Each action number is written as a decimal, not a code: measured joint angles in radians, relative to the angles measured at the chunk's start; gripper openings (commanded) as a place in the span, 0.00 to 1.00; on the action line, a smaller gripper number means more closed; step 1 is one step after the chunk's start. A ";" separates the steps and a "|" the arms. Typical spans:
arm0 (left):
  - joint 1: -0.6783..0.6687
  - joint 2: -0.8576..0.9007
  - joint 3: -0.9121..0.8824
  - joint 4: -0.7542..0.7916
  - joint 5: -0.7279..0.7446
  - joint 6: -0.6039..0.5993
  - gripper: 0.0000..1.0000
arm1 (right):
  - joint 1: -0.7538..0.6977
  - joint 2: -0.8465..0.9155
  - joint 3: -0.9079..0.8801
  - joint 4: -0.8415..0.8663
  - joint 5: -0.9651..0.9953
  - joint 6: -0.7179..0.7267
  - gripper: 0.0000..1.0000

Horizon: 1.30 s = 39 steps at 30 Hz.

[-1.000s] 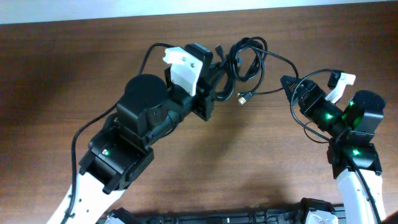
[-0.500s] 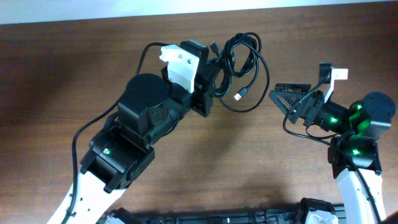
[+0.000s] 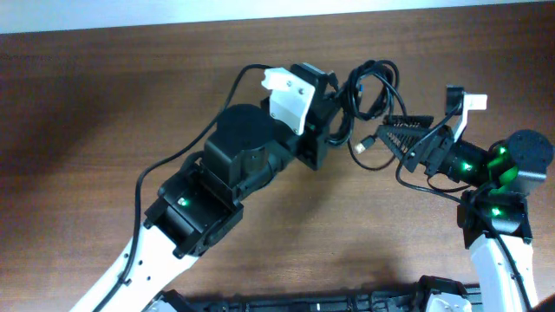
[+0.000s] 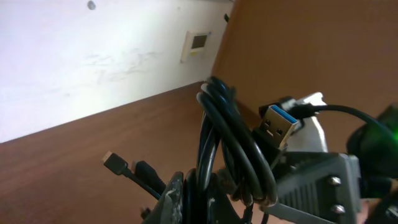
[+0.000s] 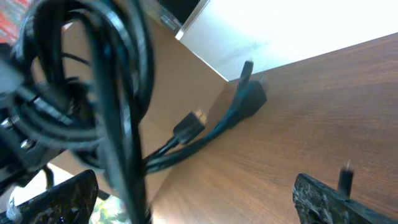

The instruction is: Untangle cables

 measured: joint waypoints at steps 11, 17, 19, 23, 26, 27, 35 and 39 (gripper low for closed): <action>-0.034 0.003 0.000 0.001 0.000 0.000 0.00 | 0.000 0.000 0.000 0.000 0.045 0.000 0.98; -0.071 0.003 0.000 0.003 -0.009 -0.003 0.00 | 0.000 0.000 0.000 -0.021 0.099 0.000 0.98; -0.083 0.003 0.000 0.004 -0.012 -0.003 0.00 | 0.000 0.000 0.000 -0.029 0.113 0.000 0.98; -0.101 0.003 0.000 0.007 -0.012 -0.003 0.00 | 0.000 0.000 0.000 -0.030 0.138 0.000 0.98; -0.104 0.003 0.000 0.006 -0.003 -0.003 0.00 | 0.000 0.000 0.000 -0.029 0.147 0.000 0.98; -0.104 0.003 0.000 0.005 0.000 -0.003 0.00 | 0.000 0.000 0.000 -0.030 0.148 0.000 0.98; -0.104 0.003 0.000 0.003 0.011 -0.003 0.00 | 0.000 0.000 0.000 -0.014 0.150 0.026 0.98; -0.104 0.005 0.000 0.006 0.025 -0.003 0.00 | 0.000 0.001 0.000 0.025 0.150 0.051 0.98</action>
